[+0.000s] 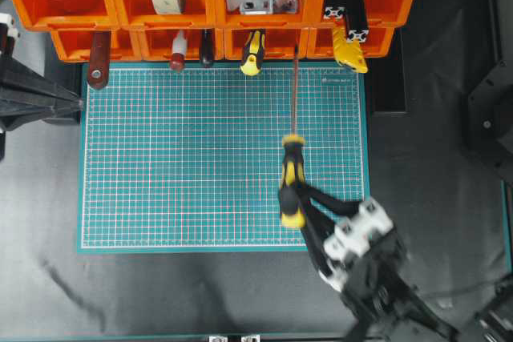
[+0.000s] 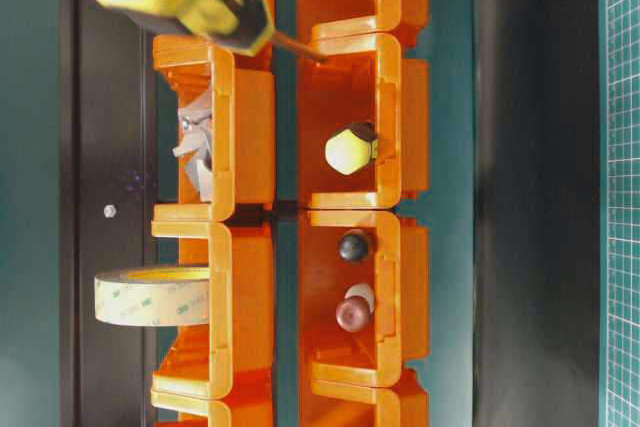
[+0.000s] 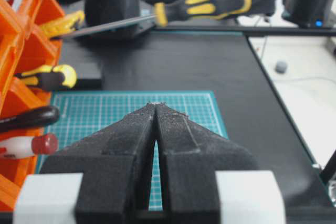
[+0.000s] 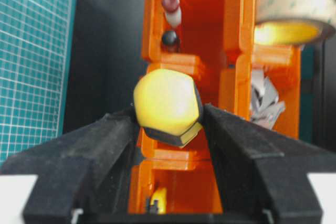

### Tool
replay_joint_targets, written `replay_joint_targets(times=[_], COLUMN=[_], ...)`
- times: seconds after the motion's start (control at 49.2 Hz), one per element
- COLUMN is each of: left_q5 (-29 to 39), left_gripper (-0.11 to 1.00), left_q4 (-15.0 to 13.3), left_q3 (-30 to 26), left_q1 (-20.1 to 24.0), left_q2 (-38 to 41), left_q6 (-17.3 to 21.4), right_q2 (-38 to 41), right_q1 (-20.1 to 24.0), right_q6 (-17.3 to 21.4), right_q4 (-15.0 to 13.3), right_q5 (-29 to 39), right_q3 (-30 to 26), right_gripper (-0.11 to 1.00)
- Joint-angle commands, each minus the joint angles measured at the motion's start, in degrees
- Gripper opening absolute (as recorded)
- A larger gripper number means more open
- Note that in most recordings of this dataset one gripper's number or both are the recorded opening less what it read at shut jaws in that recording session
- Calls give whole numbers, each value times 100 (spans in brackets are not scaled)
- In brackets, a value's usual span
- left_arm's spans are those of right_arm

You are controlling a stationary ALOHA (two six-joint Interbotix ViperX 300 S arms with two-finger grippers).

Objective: Pick screwdriver from container rack with right arm.
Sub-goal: 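Pull the screwdriver out of the rack toward the front of the mat, then lower the screwdriver flat onto the green mat with the right gripper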

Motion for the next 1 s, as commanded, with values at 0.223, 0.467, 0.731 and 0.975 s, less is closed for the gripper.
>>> replay_joint_targets(times=[0.223,0.467,0.731,0.975], left_q5=[246,255,264,272], left_gripper=[0,0,0,0], left_q4=[18,18,18,18], left_q3=[-264,-422,-589,-677], left_q1=[-18,-53,-97,-123], left_q2=[-149,-167,-70,62], left_q6=[-141,-141,-149,-237], right_q2=[-105,-123,-79,-79], right_q1=[334,141,-712,-1477], right_q6=[-1090,-1037,-993,-993], right_q4=[185,185,158,123], right_q5=[-1160,-2285,-3604,-3964], right_q3=[-26,483,1301,1450], right_gripper=[41,41,41,41])
